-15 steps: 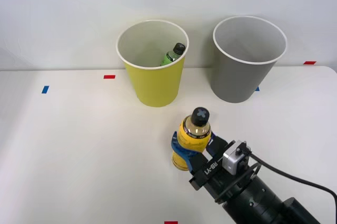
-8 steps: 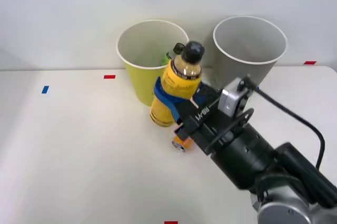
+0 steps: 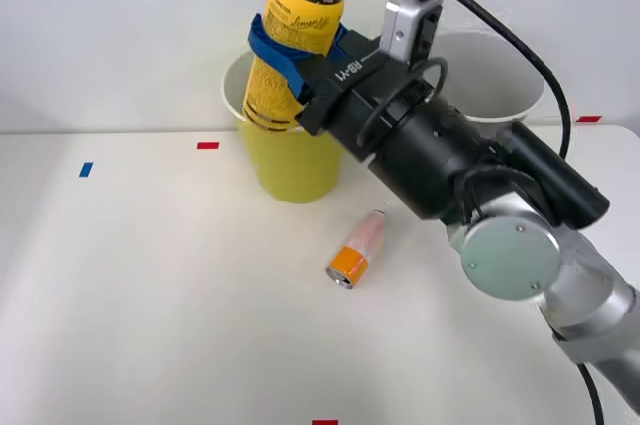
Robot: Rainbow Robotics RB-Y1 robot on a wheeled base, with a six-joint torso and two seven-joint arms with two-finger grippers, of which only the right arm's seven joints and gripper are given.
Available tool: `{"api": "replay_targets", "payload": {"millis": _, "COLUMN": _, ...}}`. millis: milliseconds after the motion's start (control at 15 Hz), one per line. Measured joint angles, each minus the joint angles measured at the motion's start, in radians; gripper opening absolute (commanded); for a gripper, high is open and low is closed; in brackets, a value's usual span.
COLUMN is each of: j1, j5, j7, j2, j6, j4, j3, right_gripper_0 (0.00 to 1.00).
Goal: Put cans in the gray bin, plastic bottles in the light green bin
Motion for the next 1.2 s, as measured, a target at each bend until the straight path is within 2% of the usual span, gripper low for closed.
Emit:
{"api": "replay_targets", "payload": {"millis": 600, "j1": -0.362, "j5": -0.004, "j7": -0.001, "j2": 0.114, "j6": -0.001, "j4": 0.517, "j3": 0.000, "right_gripper_0": 0.00}}
{"api": "replay_targets", "payload": {"millis": 1200, "j1": -0.460, "j5": -0.007, "j7": -0.002, "j2": 0.141, "j6": -0.003, "j4": 0.682, "j3": 0.056, "right_gripper_0": 0.00}}
